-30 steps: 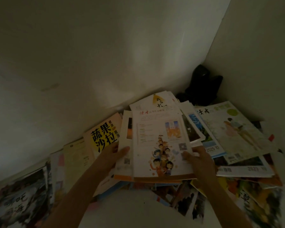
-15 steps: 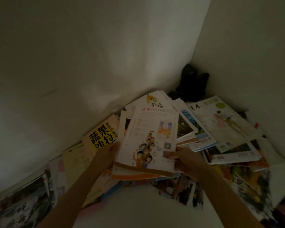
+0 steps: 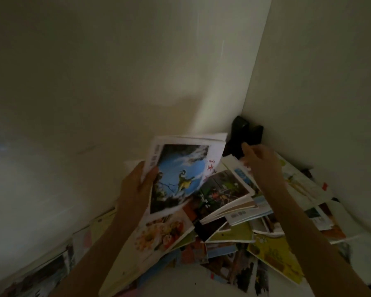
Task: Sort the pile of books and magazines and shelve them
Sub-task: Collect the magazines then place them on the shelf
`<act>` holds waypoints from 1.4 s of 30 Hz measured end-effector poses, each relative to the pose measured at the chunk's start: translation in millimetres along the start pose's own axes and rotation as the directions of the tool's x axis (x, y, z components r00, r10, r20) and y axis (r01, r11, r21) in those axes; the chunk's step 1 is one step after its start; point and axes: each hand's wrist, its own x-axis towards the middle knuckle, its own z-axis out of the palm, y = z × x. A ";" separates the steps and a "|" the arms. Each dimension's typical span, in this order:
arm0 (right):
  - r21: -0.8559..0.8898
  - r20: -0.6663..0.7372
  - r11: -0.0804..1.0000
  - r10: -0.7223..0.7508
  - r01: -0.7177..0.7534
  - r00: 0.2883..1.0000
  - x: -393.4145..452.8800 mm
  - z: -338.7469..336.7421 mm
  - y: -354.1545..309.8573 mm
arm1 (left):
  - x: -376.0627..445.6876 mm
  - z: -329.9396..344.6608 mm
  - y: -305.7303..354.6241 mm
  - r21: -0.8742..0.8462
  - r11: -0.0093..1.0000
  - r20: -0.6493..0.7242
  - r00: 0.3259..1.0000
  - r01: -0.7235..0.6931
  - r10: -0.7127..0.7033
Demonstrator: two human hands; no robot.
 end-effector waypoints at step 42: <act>-0.187 0.506 0.980 0.152 -0.064 0.849 152.7 100.8 79.9 | 33.6 174.3 -107.9 -0.075 0.655 -0.055 0.653 0.752 -0.755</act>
